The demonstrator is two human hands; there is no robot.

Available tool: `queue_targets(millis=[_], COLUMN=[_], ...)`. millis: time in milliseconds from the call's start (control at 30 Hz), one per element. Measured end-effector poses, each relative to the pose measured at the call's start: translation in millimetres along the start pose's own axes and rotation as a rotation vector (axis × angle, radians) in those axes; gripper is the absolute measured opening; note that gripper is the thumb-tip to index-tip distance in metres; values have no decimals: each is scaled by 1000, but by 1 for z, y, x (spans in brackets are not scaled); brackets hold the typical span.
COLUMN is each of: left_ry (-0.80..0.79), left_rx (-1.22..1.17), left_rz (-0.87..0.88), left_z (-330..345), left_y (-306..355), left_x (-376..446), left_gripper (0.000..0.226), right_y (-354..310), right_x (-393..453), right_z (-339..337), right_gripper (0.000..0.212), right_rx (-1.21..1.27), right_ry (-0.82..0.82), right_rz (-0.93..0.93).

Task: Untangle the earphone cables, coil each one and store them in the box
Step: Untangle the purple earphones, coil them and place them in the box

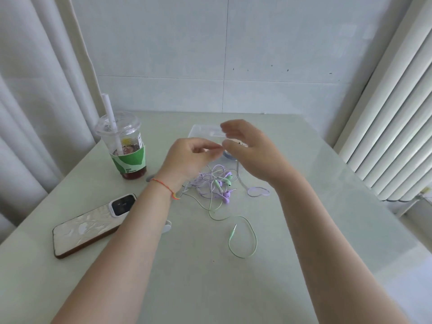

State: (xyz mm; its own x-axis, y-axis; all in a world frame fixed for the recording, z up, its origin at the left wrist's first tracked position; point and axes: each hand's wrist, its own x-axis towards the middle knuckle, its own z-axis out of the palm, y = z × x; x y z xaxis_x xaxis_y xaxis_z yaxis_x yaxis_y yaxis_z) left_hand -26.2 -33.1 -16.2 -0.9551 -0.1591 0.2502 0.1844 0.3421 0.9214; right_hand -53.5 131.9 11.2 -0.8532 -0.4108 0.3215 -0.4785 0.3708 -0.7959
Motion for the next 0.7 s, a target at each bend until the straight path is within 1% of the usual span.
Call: queue_targets(millis=[67, 133, 200, 233, 300, 333, 400, 467, 500, 533, 567, 600, 667, 700], left_ry=[26, 57, 100, 111, 80, 59, 87, 224, 299, 351, 361, 337, 232, 182], left_rx=[91, 114, 136, 159, 157, 115, -4, -178, -265, -311, -302, -234, -73, -32], left_rz=[43, 61, 51, 35, -16, -45, -90, -109, -116, -112, -93, -69, -15, 0], left_z=[6, 7, 5, 4, 1, -3, -10, -17, -21, -25, -27, -28, -24, -20], left_y=[-1, 0, -1, 0, 2, 3, 3, 1, 0, -2, -3, -5, -8, -9], left_x=[0, 1, 2, 1, 1, 0, 1, 4, 5, 7, 8, 8, 8, 7], left_gripper=[7, 13, 29, 35, 39, 38, 32, 26, 24, 19, 15, 12, 12, 13], right_y=[-6, -6, -3, 0, 5, 8, 13, 20, 25, 28, 30, 31, 30, 27], right_x=[-2, -1, -1, 0, 3, 6, 10, 13, 13, 13, 13, 13, 12, 11], right_z=[7, 12, 13, 12, 9, 6, -2, -11, -14, -15, -15, -13, -7, -4], right_gripper=[29, 24, 18, 19, 27, 29, 29, 29, 29, 30, 31, 34, 42, 46], right_rx=[113, 91, 25, 6, 49, 104, 181, 181, 174, 167, 149, 114, -29, -103], right_ry=[-67, -93, -120, -130, -117, -71, 123, 291, 326, 335, 328, 310, 273, 266], right_rz=[50, 114, 169, 199, 266, 304, 371, 414, 435, 453, 463, 462, 441, 413])
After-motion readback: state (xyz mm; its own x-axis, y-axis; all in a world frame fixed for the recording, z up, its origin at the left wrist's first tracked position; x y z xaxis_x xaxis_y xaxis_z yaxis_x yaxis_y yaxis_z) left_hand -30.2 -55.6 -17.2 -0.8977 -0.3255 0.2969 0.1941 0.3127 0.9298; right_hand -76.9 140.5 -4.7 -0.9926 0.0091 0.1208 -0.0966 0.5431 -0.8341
